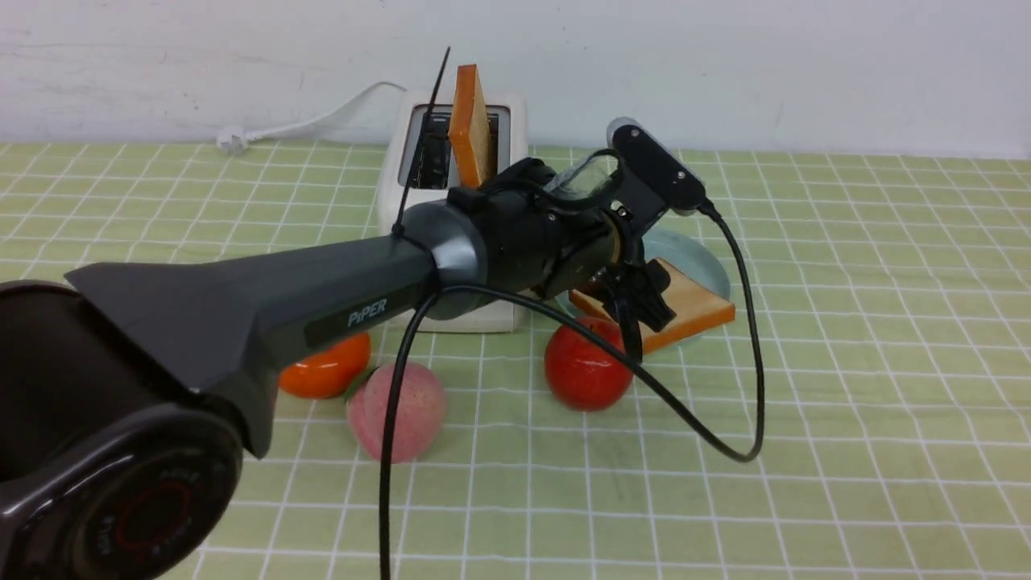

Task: Take toasted bread from bread machine on green coffee tablecloth place on plate.
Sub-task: 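Place the slice of bread on the plate with the left gripper, then grasp the toast slice in the toaster and pull it up out of the slot with the right gripper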

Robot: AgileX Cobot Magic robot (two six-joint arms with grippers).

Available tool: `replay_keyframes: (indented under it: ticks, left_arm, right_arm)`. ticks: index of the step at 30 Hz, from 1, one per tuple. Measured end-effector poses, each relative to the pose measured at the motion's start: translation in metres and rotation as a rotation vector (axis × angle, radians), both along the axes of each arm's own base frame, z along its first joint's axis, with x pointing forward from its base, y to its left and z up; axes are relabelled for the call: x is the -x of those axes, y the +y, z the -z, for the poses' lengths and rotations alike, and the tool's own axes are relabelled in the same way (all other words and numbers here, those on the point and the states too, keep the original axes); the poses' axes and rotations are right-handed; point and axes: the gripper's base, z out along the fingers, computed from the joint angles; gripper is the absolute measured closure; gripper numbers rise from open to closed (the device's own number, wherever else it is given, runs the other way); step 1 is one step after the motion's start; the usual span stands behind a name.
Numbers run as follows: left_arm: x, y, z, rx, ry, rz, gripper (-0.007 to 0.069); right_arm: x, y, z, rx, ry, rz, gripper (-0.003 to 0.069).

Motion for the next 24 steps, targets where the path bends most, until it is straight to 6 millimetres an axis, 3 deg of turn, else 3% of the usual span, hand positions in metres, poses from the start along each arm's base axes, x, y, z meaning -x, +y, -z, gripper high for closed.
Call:
replay_keyframes:
  ticks: [3,6,7,8,9,10,11,14,15,19,24]
  left_arm:
    - [0.01,0.0,-0.02,0.036,0.028,-0.017,0.0274]
    - [0.043,-0.004,-0.068,0.118,0.069,-0.011,0.054]
    - [0.045,-0.004,-0.071,0.119,0.067,-0.009,0.054]
    - [0.06,-0.003,-0.092,0.17,0.082,0.001,0.0622]
    - [0.073,0.0,-0.111,0.22,0.084,0.011,0.0638]
    - [0.074,0.0,-0.111,0.224,0.089,0.012,0.0638]
    - [0.091,0.01,-0.131,0.287,0.091,0.019,0.0638]
    - [0.111,0.03,-0.147,0.348,0.092,0.019,0.0638]
    - [0.128,0.048,-0.158,0.393,0.074,0.019,0.0638]
    - [0.169,0.089,-0.158,0.457,0.03,0.025,0.0638]
    - [0.233,0.15,-0.148,0.578,-0.059,0.041,0.0638]
  right_arm:
    - [0.0,0.0,0.0,0.0,0.0,0.0,0.0643]
    - [-0.002,0.0,0.0,-0.011,0.017,0.008,0.0643]
    - [-0.002,0.0,0.001,-0.011,0.018,0.008,0.0643]
    - [-0.006,0.001,0.001,-0.014,0.036,0.011,0.0643]
    - [-0.01,0.001,0.002,-0.014,0.054,0.013,0.0643]
    - [-0.01,0.001,0.001,-0.015,0.057,0.013,0.0643]
    - [-0.017,0.002,-0.001,-0.015,0.085,0.014,0.0643]
    - [-0.026,0.003,-0.004,-0.017,0.12,0.015,0.0643]
    - [-0.035,0.004,-0.007,-0.016,0.144,0.015,0.0643]
    - [-0.059,0.006,-0.013,-0.044,0.161,0.036,0.0643]
    - [-0.111,0.018,-0.016,-0.148,0.236,0.012,0.0643]
